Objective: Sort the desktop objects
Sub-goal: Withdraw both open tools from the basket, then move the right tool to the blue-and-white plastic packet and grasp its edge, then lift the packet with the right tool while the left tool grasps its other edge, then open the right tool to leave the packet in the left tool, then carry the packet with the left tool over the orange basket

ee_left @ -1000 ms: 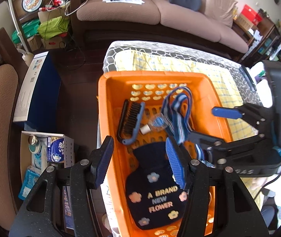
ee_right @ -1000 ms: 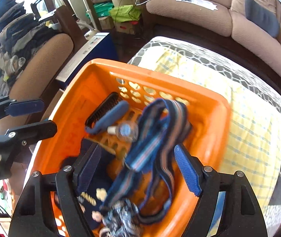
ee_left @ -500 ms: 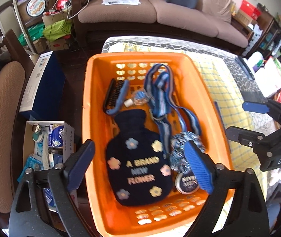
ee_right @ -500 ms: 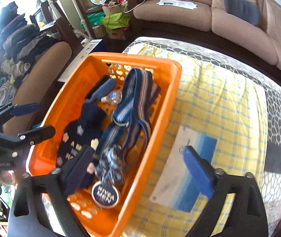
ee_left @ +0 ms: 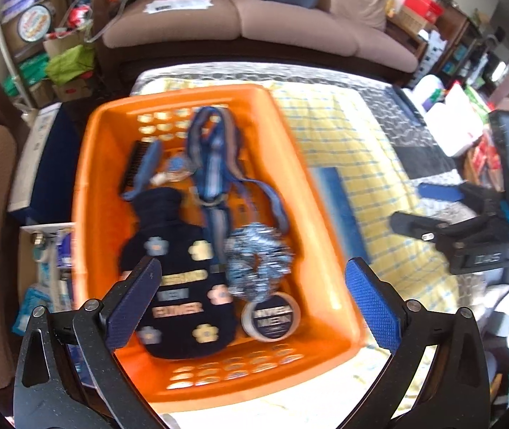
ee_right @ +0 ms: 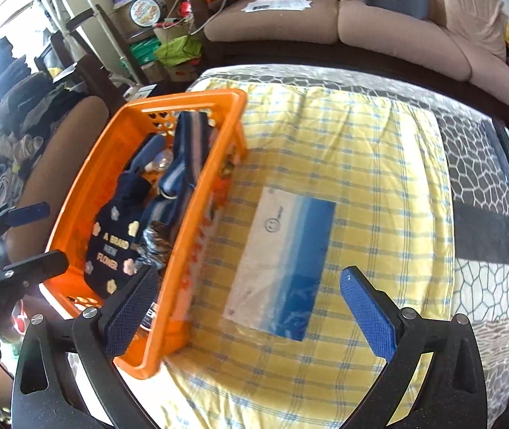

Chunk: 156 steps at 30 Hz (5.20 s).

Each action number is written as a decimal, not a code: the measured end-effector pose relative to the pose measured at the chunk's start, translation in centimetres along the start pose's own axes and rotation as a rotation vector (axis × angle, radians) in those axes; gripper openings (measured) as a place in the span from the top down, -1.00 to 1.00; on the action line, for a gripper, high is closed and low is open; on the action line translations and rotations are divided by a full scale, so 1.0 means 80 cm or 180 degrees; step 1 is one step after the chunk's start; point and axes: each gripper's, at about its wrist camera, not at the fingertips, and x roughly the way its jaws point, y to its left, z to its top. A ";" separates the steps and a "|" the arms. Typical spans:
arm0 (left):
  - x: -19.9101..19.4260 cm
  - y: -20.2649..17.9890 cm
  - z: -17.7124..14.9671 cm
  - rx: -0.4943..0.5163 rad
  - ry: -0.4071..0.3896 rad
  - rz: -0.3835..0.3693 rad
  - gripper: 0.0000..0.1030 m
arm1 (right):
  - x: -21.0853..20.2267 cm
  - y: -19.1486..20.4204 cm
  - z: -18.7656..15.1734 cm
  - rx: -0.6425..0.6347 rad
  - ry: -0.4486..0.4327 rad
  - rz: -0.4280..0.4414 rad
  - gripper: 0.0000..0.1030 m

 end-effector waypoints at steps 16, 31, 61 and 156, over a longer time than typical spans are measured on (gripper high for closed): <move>0.065 -0.098 0.023 0.0033 0.0234 -0.0476 -0.93 | 0.092 -0.117 -0.067 0.0676 0.0438 0.0861 -0.23; 0.096 -0.089 0.014 -0.0281 0.0369 -0.0632 -0.69 | 0.114 -0.135 -0.074 0.0983 0.0578 0.1694 0.01; 0.085 -0.108 0.054 -0.0166 0.0351 -0.0640 0.61 | 0.139 -0.114 -0.048 0.1111 0.0720 0.2127 0.65; 0.141 -0.198 0.087 -0.0453 0.0508 -0.0204 0.98 | 0.060 -0.152 -0.059 0.0744 0.0491 0.0520 0.82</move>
